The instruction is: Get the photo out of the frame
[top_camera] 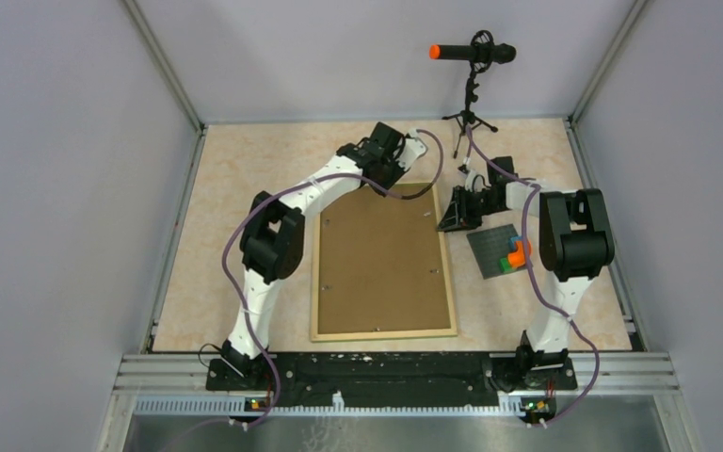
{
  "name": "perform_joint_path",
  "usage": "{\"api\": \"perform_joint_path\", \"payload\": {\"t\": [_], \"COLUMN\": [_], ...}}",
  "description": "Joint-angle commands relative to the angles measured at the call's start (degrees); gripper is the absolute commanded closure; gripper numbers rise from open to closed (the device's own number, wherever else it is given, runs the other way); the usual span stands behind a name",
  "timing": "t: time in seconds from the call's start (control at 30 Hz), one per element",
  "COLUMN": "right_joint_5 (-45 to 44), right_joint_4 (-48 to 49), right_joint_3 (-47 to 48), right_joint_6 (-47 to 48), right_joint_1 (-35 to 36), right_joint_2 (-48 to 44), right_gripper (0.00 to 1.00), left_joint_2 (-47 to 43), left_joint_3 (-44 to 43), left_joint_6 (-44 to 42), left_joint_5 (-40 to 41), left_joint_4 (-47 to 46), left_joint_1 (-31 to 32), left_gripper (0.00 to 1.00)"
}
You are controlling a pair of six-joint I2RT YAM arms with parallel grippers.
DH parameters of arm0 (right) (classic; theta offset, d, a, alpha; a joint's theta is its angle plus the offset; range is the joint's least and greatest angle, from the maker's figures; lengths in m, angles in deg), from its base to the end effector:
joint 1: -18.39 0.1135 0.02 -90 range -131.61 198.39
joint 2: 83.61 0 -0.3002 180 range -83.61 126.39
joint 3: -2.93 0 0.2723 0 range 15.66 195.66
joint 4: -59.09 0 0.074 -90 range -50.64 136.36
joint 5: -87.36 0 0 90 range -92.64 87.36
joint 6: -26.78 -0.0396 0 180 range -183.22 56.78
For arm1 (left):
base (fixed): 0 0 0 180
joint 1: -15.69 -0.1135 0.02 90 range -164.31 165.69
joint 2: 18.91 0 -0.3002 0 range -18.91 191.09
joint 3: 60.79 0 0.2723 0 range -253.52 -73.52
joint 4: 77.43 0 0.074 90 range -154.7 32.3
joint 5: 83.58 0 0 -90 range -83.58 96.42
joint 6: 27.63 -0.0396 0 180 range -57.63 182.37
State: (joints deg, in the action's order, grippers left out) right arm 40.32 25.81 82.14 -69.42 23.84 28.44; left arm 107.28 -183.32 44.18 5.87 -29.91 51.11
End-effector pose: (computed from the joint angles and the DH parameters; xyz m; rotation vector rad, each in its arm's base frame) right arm 0.3988 0.0652 0.1499 -0.1999 2.6094 1.0770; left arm 0.4400 -0.3134 0.2499 1.1173 2.2021 -0.1421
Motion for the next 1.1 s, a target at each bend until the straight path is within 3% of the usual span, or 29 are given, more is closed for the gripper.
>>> {"api": "perform_joint_path", "payload": {"t": [0.0, 0.8, 1.07], "right_joint_5": [-3.8, -4.0, -4.1], "right_joint_4": [-0.1, -0.3, -0.3], "right_joint_3": [0.3, 0.5, 0.5], "right_joint_6": [1.8, 1.8, 1.8], "right_joint_1": [-0.3, -0.4, -0.4], "right_joint_2": [2.1, 2.3, 2.2], "right_gripper": [0.70, 0.70, 0.70], "left_joint_2": [-0.8, -6.8, -7.2], "left_joint_3": [-0.1, 8.4, 8.4], "left_joint_6": [-1.2, -3.6, -3.8], "left_joint_5": [0.0, 3.2, -1.1], "left_joint_4": [-1.5, -0.8, 0.7], "left_joint_1": [-1.1, -2.9, -2.8], "left_gripper": [1.00, 1.00, 1.00]}}
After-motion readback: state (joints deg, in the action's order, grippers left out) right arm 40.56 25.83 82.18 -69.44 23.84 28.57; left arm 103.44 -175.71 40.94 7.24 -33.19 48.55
